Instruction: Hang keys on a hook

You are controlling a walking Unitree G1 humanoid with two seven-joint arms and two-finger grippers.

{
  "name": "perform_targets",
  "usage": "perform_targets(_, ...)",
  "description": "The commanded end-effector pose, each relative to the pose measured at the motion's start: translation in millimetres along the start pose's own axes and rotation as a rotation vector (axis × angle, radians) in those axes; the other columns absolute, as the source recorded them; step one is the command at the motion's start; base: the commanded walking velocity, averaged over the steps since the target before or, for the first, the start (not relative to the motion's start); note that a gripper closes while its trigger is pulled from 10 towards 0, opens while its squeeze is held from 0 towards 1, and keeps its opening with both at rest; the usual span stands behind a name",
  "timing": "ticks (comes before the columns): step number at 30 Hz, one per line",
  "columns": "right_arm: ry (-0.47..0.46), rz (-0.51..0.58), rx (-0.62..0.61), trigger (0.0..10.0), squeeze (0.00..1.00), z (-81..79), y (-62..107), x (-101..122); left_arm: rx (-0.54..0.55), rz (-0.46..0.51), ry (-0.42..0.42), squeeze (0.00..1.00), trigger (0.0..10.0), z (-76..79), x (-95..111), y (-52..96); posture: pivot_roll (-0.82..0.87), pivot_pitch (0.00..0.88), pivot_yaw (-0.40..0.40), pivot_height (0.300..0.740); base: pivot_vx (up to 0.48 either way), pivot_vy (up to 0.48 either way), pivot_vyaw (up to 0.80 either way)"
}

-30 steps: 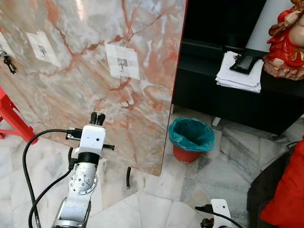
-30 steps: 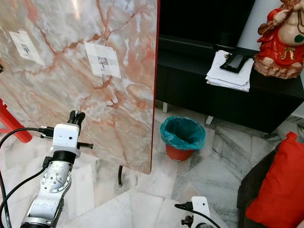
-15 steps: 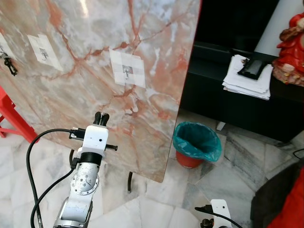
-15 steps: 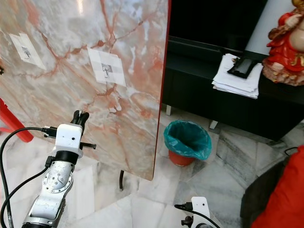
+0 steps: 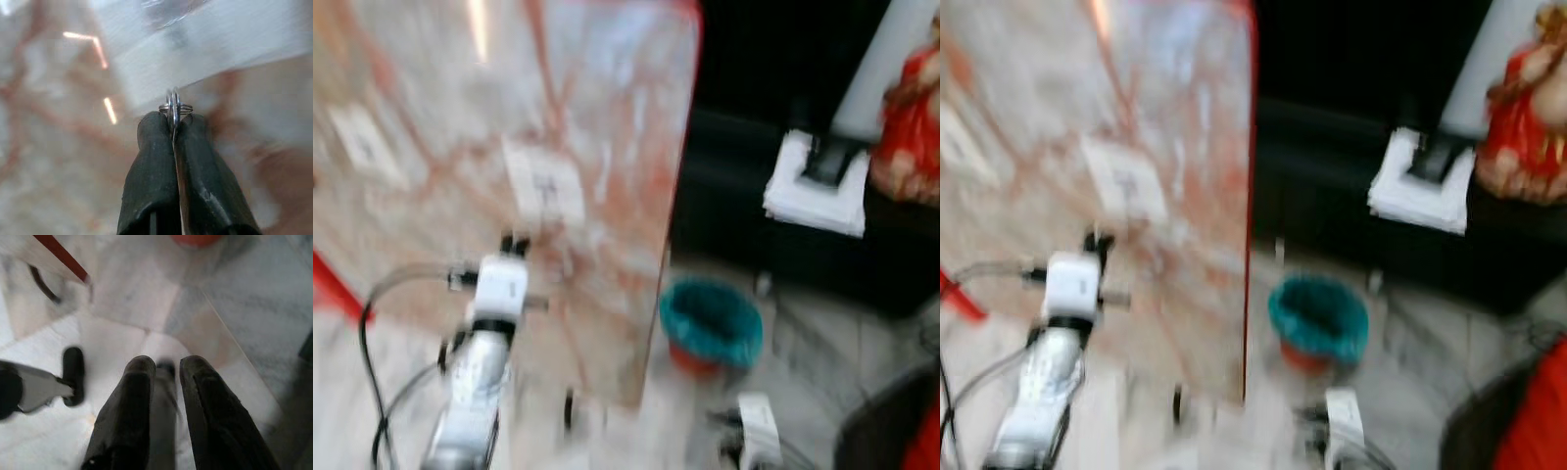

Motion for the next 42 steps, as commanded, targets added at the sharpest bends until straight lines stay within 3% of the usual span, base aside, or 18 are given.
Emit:
perform_targets(1,0.021,-0.014,-0.007,10.0,0.00,3.5,0.7,-2.6,-0.009,0.016,0.009,0.00,10.0,1.0,2.9,2.2,0.00,0.088,-0.036,0.740,0.000,0.000,0.00)
perform_targets(5,0.025,-0.014,-0.005,10.0,0.00,3.1,0.6,-2.3,-0.006,0.026,0.008,0.00,10.0,-0.2,4.4,4.1,0.00,0.092,-0.036,0.740,0.000,0.000,0.00)
perform_targets(9,0.033,-0.014,-0.004,10.0,0.00,3.4,0.6,-2.1,0.038,0.091,-0.013,0.00,10.0,-9.1,18.6,4.6,0.00,0.098,-0.035,0.740,0.000,0.000,0.00)
perform_targets(18,0.041,-0.011,0.001,10.0,0.00,3.6,0.7,-1.0,0.013,0.148,-0.006,0.00,10.0,-8.1,34.0,3.9,0.00,0.105,-0.037,0.740,0.000,0.000,0.00)
perform_targets(29,0.041,-0.007,0.001,10.0,0.00,3.3,0.6,-0.4,-0.065,0.110,-0.016,0.00,10.0,6.7,26.0,-0.5,0.00,0.106,-0.035,0.740,0.000,0.000,0.00)
perform_targets(42,0.038,-0.006,0.002,10.0,0.00,3.2,0.6,-0.5,-0.040,0.144,-0.021,0.00,10.0,0.0,34.3,-1.9,0.00,0.107,-0.035,0.740,0.000,0.000,0.00)
Point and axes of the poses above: a point about 5 cm out from each wrist's last joint towards the gripper, its own y axis pointing back from the gripper into the wrist, its own x axis along the axis of the wrist's last joint, z = x × y, the point moved 3 cm from there along -y, pointing out of the wrist towards the gripper, and after that the axes turned 5 degrees about y, right-handed, at the moved point
